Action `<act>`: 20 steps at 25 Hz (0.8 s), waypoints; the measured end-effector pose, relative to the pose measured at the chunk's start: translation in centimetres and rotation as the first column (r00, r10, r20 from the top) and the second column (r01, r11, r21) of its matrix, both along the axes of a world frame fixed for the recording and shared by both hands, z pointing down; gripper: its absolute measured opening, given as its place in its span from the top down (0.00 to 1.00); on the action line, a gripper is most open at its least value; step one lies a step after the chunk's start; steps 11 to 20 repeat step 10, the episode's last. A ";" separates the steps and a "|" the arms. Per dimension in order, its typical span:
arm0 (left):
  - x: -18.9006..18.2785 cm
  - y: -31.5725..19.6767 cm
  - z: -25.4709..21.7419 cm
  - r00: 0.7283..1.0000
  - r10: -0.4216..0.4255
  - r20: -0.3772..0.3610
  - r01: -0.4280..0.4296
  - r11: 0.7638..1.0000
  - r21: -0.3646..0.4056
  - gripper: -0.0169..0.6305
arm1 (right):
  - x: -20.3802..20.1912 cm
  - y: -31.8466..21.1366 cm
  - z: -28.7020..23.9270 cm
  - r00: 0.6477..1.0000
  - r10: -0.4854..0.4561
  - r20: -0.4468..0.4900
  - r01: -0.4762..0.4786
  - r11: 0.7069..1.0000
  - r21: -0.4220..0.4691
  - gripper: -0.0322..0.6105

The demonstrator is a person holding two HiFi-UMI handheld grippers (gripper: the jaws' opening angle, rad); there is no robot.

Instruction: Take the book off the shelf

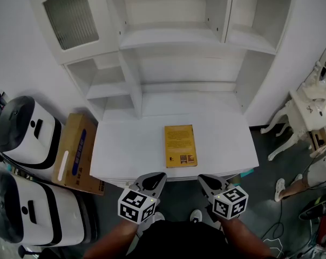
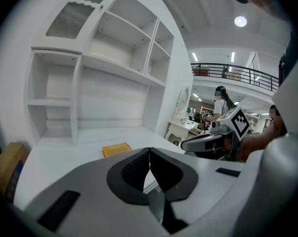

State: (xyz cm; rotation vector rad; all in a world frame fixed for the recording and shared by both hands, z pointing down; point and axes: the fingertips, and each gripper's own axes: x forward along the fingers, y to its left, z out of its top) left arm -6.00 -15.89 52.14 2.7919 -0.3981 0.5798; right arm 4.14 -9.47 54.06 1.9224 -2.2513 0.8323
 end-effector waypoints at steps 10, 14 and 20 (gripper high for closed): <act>-0.3 -0.1 0.1 1.000 -0.001 0.001 0.001 1.000 -0.003 0.96 | 0.3 0.0 0.2 1.000 0.016 0.000 -0.016 1.000 -0.001 0.91; -0.3 -0.1 0.1 1.000 -0.001 0.001 0.001 1.000 -0.003 0.96 | 0.3 0.0 0.2 1.000 0.016 0.000 -0.016 1.000 -0.001 0.91; -0.3 -0.1 0.1 1.000 -0.001 0.001 0.001 1.000 -0.003 0.96 | 0.3 0.0 0.2 1.000 0.016 0.000 -0.016 1.000 -0.001 0.91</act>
